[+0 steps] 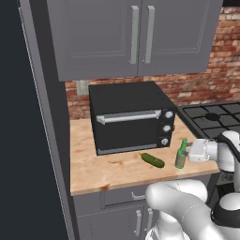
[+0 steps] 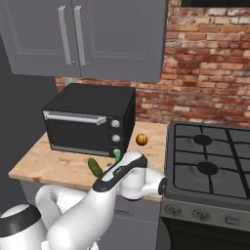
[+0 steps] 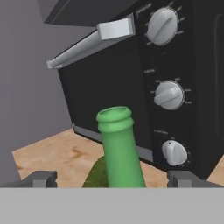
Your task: Place the beer on the top shelf of the fridge to keep it out of children's reach, and place the cucumber and orange on lower shelves for easy access.
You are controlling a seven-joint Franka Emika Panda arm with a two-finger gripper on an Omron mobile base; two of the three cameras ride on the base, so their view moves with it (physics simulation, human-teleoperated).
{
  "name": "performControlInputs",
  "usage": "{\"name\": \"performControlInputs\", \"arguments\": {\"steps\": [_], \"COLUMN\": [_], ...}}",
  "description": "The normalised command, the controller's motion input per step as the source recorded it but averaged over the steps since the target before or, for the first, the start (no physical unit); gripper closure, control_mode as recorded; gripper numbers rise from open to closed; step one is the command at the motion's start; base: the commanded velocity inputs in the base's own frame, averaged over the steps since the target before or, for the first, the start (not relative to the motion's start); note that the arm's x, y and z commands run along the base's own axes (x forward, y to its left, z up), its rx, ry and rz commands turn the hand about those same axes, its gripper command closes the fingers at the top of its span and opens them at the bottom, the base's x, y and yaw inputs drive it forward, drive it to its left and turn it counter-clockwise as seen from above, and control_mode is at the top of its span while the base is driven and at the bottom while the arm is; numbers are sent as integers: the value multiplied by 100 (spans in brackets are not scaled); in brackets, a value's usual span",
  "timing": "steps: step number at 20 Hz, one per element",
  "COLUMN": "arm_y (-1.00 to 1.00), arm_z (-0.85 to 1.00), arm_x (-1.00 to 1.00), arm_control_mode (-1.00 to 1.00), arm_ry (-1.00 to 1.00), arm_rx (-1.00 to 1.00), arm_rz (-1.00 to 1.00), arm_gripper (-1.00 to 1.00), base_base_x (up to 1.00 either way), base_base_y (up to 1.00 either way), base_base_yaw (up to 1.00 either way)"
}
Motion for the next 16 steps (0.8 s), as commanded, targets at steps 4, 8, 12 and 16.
{"name": "performControlInputs", "arguments": {"steps": [4,8,12,16], "arm_y": [3,0,0,0], "arm_z": [0,0,0,0], "arm_x": [11,17,18,16], "arm_control_mode": [-100,-100,-100,-100], "arm_ry": [0,0,0,0], "arm_rx": [0,0,0,0], "arm_rz": [0,0,0,0], "arm_gripper": [-100,-100,-100,-100], "base_base_x": [0,0,0,0], "base_base_y": [0,0,0,0], "base_base_yaw": [0,0,0,0]}}
